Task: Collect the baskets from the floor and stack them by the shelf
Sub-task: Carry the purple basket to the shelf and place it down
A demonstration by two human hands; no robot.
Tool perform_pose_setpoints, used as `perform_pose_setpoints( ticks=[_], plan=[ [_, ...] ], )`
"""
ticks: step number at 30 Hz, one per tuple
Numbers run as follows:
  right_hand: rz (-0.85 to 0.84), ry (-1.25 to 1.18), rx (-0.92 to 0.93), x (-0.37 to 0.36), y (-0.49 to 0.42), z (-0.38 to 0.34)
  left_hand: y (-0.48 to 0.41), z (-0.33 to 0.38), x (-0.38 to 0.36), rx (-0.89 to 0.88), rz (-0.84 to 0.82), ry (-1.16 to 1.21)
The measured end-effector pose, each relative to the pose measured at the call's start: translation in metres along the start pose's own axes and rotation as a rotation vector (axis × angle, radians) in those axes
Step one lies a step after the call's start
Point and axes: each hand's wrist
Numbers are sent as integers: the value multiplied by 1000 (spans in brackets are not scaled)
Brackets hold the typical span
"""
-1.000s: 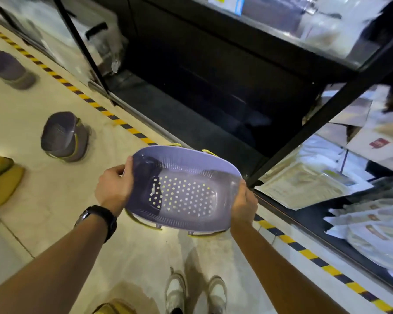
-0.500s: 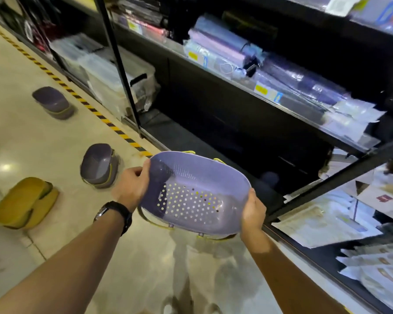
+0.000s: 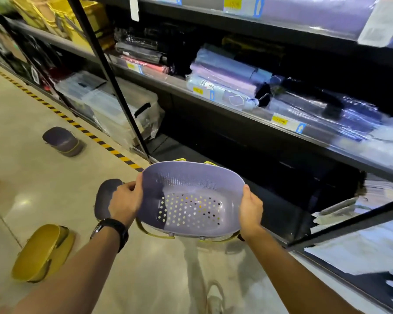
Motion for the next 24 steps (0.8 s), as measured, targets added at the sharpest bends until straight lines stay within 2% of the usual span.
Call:
perform_pose_setpoints(
  ticks=[5, 10, 14, 17, 24],
  plan=[
    [63, 16, -23, -31, -23, -20, -45, 11, -26, 42, -70, 81],
    [121, 65, 23, -56, -45, -27, -88, 12, -65, -48, -126, 17],
    [237, 92, 33, -72, -49, -26, -120, 16, -95, -133, -256, 54],
    [359, 61, -35, -93, -38, -21, -150, 12, -110, -192, -352, 60],
    [464, -81, -169, -143, 2, -1, -206, -5, -126, -286, -399, -34]
  ],
)
Point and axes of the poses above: each hand's wrist, its own y-axis away from the middle knuckle, its own x-axis out of the back of the hand, z = x × y, and after that the axes turned 14 degrees about z, right-handed
